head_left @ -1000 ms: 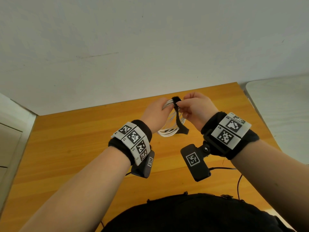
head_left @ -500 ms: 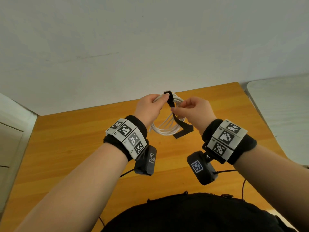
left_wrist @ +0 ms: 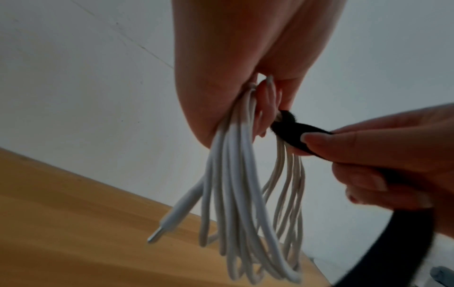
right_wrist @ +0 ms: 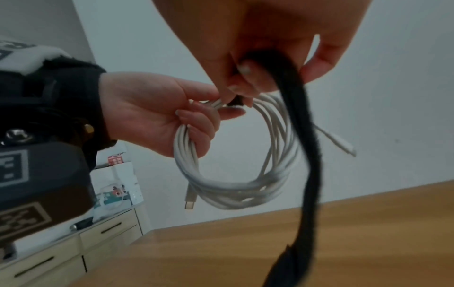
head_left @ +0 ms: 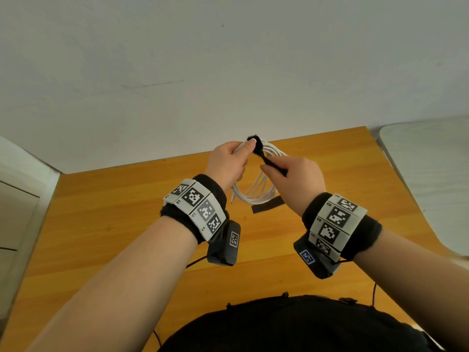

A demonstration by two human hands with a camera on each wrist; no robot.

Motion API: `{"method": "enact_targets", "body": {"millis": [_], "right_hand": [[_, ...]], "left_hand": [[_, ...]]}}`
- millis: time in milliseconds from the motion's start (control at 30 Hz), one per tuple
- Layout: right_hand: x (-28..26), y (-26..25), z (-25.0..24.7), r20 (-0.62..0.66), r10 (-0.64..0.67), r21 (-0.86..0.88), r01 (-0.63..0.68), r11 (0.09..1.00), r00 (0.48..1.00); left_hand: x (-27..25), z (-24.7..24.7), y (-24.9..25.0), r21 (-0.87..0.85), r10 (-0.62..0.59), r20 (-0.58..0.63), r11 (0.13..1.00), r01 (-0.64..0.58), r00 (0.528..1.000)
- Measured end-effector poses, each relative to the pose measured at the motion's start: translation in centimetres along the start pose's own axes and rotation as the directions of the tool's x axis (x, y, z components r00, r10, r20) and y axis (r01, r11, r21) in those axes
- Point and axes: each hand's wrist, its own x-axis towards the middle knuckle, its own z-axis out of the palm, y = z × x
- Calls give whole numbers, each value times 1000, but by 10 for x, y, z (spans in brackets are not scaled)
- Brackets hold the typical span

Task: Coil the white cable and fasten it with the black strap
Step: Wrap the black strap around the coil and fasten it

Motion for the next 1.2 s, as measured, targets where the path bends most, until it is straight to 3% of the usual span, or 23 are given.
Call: {"method": "enact_targets", "body": {"millis": [100,200,367,433,667,833,1200], "right_hand": [[-2,0,-1,-31,-134,-183,126,975,991],[-6,-3,3,-35,-306,-411,266,872,951],[-5,-7,-8,-21,-392,-423,347,837,920],[0,-10,-16,-10,-360,-386,328,862,933],[26,-1,-33,-6,-82,-149,81,986,997],[34,4,-35,34,-30,-109,33,993,999],[36,6,-33,186,8,-13,-5,1000,983]], "left_hand": [[-1,2,0,8,3,2,1000,-3,1000],[1,4,-2,72,26,-26,997,-24,999],[7,0,-15,399,153,3,906,-141,988],[5,-4,-16,463,179,31,869,-172,983],[-4,-7,0,581,188,197,768,-269,962],[-8,-6,5,571,163,290,761,-307,943],[-14,-4,7,552,196,336,751,-361,921]]}}
